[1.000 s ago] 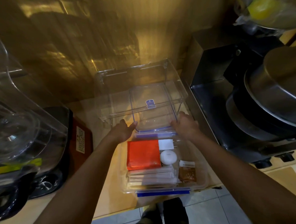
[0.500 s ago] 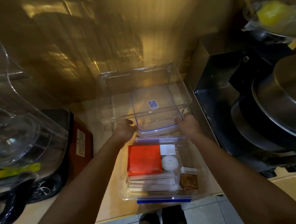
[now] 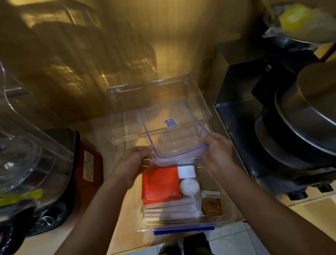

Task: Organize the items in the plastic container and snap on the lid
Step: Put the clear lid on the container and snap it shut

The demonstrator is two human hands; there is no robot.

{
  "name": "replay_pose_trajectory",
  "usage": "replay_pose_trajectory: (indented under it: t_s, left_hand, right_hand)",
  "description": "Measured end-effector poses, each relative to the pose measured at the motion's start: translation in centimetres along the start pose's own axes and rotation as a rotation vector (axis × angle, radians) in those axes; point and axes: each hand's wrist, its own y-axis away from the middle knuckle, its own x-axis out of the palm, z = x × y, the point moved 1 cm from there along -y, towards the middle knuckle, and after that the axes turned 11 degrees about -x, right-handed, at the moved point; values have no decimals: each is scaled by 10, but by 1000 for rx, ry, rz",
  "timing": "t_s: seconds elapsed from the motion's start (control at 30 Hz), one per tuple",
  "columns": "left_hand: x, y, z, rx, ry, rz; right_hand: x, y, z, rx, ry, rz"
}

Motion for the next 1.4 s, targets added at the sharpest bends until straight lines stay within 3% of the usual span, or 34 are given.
replay_pose_trajectory:
  t_s: [0.07, 0.17, 0.33, 0.4, 0.47, 0.53, 0.63, 0.77, 0.87, 1.4]
  left_hand:
    - [0, 5, 10, -41, 50, 59]
    - [-5, 9, 15, -69, 198, 20]
    - [-25, 9, 17, -80, 489, -55]
    - [-31, 9, 21, -142, 540, -13]
    - [-39, 12, 25, -170, 461, 60]
    - [-44, 19, 30, -117, 225, 90]
    - [-36, 30, 45, 37, 16, -69]
    - [-21, 48, 71, 250, 18, -282]
    - [-17, 59, 95, 308, -9, -334]
    - [-12, 46, 137, 337, 12, -296]
  right_hand:
    - [-11, 9, 2, -12, 12, -25]
    - [-32, 19, 5, -9, 37, -11]
    - [-63, 30, 13, 15, 83, 155]
    - [-75, 32, 17, 52, 87, 244]
    - [-83, 34, 20, 97, 99, 326]
    - [-87, 34, 20, 116, 57, 332]
    - [-83, 35, 17, 36, -32, 290]
    - [-78, 41, -2, -161, 269, 344]
    - [-87, 39, -16, -148, 429, 413]
    - [-77, 24, -29, -103, 549, 524]
